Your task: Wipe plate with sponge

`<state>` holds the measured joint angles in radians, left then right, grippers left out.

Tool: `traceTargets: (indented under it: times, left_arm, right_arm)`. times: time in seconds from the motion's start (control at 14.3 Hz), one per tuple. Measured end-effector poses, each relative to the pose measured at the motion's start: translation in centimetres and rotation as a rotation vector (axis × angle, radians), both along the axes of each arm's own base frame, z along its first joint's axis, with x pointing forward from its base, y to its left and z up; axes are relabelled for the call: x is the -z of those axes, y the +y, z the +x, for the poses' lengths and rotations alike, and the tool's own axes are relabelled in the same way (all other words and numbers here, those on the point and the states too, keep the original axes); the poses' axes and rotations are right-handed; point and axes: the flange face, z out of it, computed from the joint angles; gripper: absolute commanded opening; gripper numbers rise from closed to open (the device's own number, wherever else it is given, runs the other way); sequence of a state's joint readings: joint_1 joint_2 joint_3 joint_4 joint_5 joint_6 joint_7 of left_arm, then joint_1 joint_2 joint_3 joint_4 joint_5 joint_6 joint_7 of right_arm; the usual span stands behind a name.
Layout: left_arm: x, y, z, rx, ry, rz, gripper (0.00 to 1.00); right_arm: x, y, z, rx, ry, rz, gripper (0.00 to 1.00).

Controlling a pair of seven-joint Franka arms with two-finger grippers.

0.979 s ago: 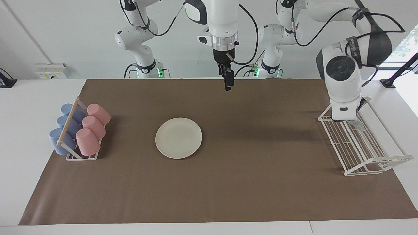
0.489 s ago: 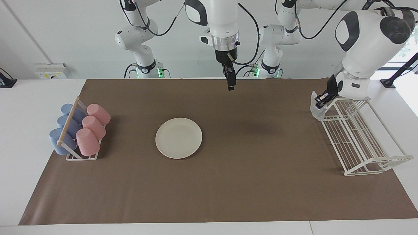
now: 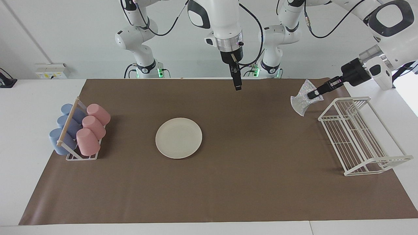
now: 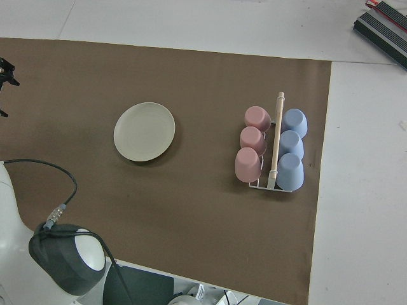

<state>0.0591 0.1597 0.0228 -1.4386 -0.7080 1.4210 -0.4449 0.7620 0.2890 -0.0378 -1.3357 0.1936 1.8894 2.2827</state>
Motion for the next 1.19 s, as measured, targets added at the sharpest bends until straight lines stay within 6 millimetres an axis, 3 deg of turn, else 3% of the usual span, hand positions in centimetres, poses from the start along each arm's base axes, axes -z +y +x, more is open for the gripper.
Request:
traceTargets:
  times: [0.28,0.56,0.91,1.19]
  left_arm:
    - [5.4,-1.5,-3.2,0.075,-0.021,-0.242,0.0]
    - [11.4,-2.7,-5.8,0.163,-0.08,-0.46,0.0]
    - [16.4,-4.1,-8.1,0.255,-0.16,-0.619,0.0]
    - [17.7,-5.0,-9.1,0.295,-0.19,-0.705,0.0]
  right_arm:
    - [1.5,2.8,-2.2,0.026,-0.002,0.031,1.0]
    - [2.6,3.4,-2.3,-0.034,-0.061,0.057,1.0]
    - [4.4,4.1,-3.8,-0.059,-0.111,0.092,1.0]
    - [5.3,4.0,-4.4,-0.06,-0.143,0.115,1.0]
